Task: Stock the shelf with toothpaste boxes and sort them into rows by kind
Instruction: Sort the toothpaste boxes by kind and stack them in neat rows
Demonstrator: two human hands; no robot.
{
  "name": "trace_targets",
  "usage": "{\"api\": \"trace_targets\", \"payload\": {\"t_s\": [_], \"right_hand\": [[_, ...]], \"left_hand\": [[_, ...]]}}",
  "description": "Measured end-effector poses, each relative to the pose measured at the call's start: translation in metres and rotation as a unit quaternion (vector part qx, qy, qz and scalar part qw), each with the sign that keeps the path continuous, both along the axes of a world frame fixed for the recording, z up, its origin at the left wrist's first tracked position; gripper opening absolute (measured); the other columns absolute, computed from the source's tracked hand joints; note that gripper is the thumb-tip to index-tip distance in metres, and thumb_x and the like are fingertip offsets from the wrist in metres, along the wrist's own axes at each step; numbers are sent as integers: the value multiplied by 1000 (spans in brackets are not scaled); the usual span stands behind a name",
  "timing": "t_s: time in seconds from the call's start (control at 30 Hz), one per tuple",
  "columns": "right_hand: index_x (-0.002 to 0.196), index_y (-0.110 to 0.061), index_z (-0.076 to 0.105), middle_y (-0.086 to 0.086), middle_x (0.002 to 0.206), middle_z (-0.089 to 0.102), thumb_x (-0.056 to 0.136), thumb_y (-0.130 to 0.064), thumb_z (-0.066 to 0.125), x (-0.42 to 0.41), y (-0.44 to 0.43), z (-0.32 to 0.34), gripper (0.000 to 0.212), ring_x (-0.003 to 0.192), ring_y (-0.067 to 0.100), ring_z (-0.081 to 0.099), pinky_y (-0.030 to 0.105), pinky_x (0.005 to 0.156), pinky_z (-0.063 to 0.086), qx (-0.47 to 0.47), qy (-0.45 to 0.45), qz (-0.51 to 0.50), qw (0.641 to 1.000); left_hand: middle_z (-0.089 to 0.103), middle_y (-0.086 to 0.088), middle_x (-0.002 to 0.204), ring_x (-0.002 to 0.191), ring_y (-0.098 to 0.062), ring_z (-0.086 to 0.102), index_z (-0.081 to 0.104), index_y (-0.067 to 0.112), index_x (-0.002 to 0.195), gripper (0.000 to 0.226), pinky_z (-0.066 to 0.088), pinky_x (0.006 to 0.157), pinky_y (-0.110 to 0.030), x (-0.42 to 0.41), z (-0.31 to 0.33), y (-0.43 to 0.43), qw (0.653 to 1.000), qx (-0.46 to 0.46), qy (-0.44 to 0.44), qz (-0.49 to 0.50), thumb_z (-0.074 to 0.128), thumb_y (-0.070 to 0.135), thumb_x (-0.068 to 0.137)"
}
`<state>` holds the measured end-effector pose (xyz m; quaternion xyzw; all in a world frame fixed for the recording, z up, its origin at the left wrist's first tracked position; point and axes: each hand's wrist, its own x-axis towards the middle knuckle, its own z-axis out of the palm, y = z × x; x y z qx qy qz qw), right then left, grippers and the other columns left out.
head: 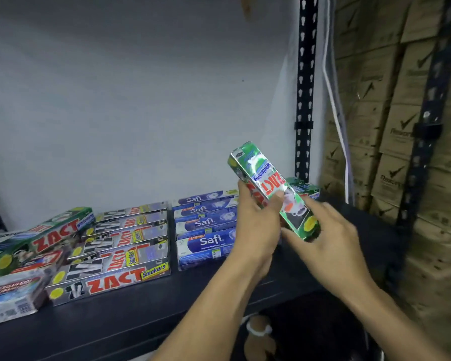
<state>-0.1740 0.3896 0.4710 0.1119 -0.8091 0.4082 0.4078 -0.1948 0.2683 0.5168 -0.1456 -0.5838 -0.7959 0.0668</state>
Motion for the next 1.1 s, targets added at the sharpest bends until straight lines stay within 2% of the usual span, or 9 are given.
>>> {"api": "trace_targets", "payload": {"t_s": [0.1, 0.17, 0.3, 0.4, 0.5, 0.6, 0.73, 0.93, 1.1], "right_hand": [[140, -37, 53, -20, 116, 59, 80, -55, 70, 5, 17, -4, 65, 105, 2, 64, 24, 89, 53, 23, -50, 94, 994], [145, -33, 48, -19, 128, 54, 85, -45, 69, 2, 38, 1, 65, 115, 3, 59, 28, 95, 53, 51, -24, 79, 995], [152, -35, 35, -13, 153, 34, 83, -20, 78, -19, 78, 17, 83, 142, 5, 34, 39, 115, 37, 105, -5, 27, 994], [153, -41, 30, -20, 162, 19, 82, -23, 80, -36, 98, 25, 90, 150, 0, 16, 33, 119, 22, 195, -42, 38, 979], [149, -43, 38, -24, 157, 28, 84, -26, 78, -48, 105, 21, 78, 148, -6, 13, 25, 118, 17, 241, -68, 79, 965], [145, -40, 46, -17, 146, 44, 84, -25, 78, -57, 109, 11, 71, 141, -1, 29, 15, 113, 20, 236, -58, 90, 966], [145, -36, 48, -12, 140, 49, 86, -26, 76, -71, 120, -8, 66, 134, 8, 39, 28, 113, 30, 199, -81, 43, 976], [145, -29, 51, -6, 136, 52, 86, -18, 76, -90, 134, -20, 64, 132, 17, 39, 28, 112, 25, 213, -132, -3, 968], [143, -31, 53, -3, 142, 51, 91, -21, 72, -107, 128, -12, 56, 134, 18, 38, 31, 114, 25, 232, -202, -2, 952]], "left_hand": [[75, -3, 111, 96, -23, 74, 60, 24, 127, 26, 61, 85, -47, -21, 15, -2, 995, -93, -14, -10, 55, 17, 102], [76, -9, 107, 91, -24, 74, 67, 18, 124, 24, 60, 83, -42, -32, 26, -8, 987, -148, -37, -54, 55, 20, 102], [77, -11, 102, 81, -21, 70, 73, 17, 119, 23, 59, 81, -37, -46, 40, -12, 938, -328, -17, -108, 64, 22, 98], [78, -7, 97, 78, -17, 71, 75, 20, 111, 19, 59, 79, -34, -47, 47, -3, 898, -420, 2, -132, 70, 26, 94], [78, -6, 95, 82, -21, 75, 74, 20, 108, 19, 61, 81, -37, -51, 46, 5, 886, -448, -2, -118, 72, 31, 92], [78, -8, 96, 88, -24, 75, 75, 15, 103, 22, 60, 87, -42, -55, 39, 4, 887, -446, -22, -119, 68, 35, 94], [77, -5, 94, 87, -23, 72, 77, 20, 99, 35, 57, 81, -38, -60, 30, -13, 898, -437, 44, -11, 56, 47, 99], [70, 1, 116, 105, -17, 65, 72, 26, 110, 24, 50, 88, -33, -67, 2, -61, 752, -625, 148, 147, 57, 40, 98], [69, 5, 122, 109, -17, 63, 71, 30, 115, 24, 53, 93, -39, -71, -12, -74, 731, -656, 127, 143, 58, 38, 97]]}}
